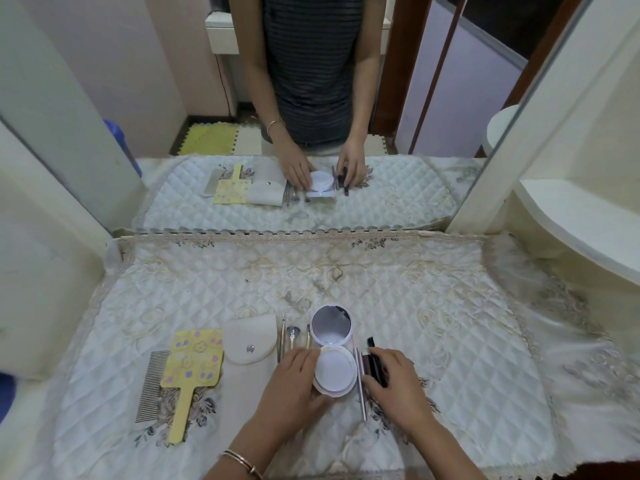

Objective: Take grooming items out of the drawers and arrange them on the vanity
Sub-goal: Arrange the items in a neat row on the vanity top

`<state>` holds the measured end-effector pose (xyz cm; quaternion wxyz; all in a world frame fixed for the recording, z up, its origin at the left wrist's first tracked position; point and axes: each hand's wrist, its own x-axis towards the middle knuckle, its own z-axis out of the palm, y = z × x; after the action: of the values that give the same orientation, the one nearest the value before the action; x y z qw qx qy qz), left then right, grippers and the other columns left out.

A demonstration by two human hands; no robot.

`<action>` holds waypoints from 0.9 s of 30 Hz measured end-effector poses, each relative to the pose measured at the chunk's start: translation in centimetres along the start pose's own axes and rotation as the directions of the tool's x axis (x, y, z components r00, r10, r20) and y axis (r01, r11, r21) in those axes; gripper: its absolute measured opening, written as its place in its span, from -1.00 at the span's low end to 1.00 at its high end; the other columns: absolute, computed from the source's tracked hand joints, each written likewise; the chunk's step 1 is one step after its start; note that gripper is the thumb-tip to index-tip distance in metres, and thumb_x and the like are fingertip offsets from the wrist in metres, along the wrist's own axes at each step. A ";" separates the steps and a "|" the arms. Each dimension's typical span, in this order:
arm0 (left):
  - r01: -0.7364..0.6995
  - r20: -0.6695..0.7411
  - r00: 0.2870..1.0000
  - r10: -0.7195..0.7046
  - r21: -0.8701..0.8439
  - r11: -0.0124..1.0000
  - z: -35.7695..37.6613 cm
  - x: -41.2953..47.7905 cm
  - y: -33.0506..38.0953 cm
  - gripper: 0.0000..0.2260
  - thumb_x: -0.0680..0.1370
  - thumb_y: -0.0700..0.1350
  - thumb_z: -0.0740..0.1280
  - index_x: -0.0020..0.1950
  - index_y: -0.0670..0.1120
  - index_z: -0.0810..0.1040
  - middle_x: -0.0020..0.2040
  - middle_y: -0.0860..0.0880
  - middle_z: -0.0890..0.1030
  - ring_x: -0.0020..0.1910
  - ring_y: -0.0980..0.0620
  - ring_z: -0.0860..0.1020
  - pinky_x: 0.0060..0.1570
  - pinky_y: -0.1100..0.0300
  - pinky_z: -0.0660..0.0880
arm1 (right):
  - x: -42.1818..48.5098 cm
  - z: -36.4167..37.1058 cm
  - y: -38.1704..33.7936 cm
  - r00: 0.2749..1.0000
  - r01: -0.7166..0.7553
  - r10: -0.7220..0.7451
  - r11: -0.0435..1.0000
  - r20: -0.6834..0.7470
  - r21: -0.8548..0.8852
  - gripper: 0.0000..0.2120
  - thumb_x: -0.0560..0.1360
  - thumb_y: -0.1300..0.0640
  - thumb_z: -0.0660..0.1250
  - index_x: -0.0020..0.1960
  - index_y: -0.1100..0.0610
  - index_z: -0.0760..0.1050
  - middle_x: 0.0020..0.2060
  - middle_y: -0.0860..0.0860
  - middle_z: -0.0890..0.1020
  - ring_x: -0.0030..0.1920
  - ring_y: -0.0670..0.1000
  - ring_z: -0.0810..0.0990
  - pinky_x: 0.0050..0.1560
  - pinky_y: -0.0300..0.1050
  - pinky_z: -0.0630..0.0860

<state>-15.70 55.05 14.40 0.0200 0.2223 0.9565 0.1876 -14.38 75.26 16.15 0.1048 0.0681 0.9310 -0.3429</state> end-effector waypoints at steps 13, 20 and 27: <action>0.129 -0.068 0.990 -0.122 0.109 0.986 -2.3 -4.0 -4.1 -0.54 0.42 0.10 0.21 0.22 -0.12 0.51 0.19 -0.07 0.60 0.28 -0.05 0.36 0.38 0.24 0.00 | -0.4 4.2 -6.2 0.813 0.552 -0.579 0.738 0.057 -0.389 -0.60 0.25 -0.15 0.21 0.04 -0.03 0.48 -0.04 -0.09 0.66 0.07 -0.04 0.56 0.12 -0.15 0.29; 0.101 0.115 0.985 -0.126 0.206 0.973 -2.3 -5.4 -3.1 -0.48 0.33 0.18 0.19 0.20 -0.02 0.56 0.28 0.03 0.55 0.36 -0.01 0.25 0.39 0.10 -0.07 | 0.1 6.1 -6.6 0.870 0.486 -0.433 0.674 0.236 -0.556 -0.48 0.28 -0.13 0.09 0.05 0.03 0.63 0.02 -0.11 0.68 0.12 -0.06 0.62 0.37 0.09 -0.12; 0.111 0.086 0.988 -0.131 0.206 0.972 -2.7 -6.0 -3.7 -0.45 0.32 0.19 0.20 0.22 -0.04 0.53 0.28 0.04 0.54 0.43 -0.03 0.17 0.39 0.13 -0.08 | 0.2 6.4 -7.6 0.848 0.524 -0.481 0.689 0.225 -0.501 -0.57 0.32 -0.05 0.10 0.11 -0.05 0.56 0.07 -0.15 0.65 0.16 -0.10 0.60 0.37 0.06 -0.13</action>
<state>-12.21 48.45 15.28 0.0564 0.1736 0.9801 0.0775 -15.13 65.32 16.13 0.0569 -0.2349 0.9669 -0.0815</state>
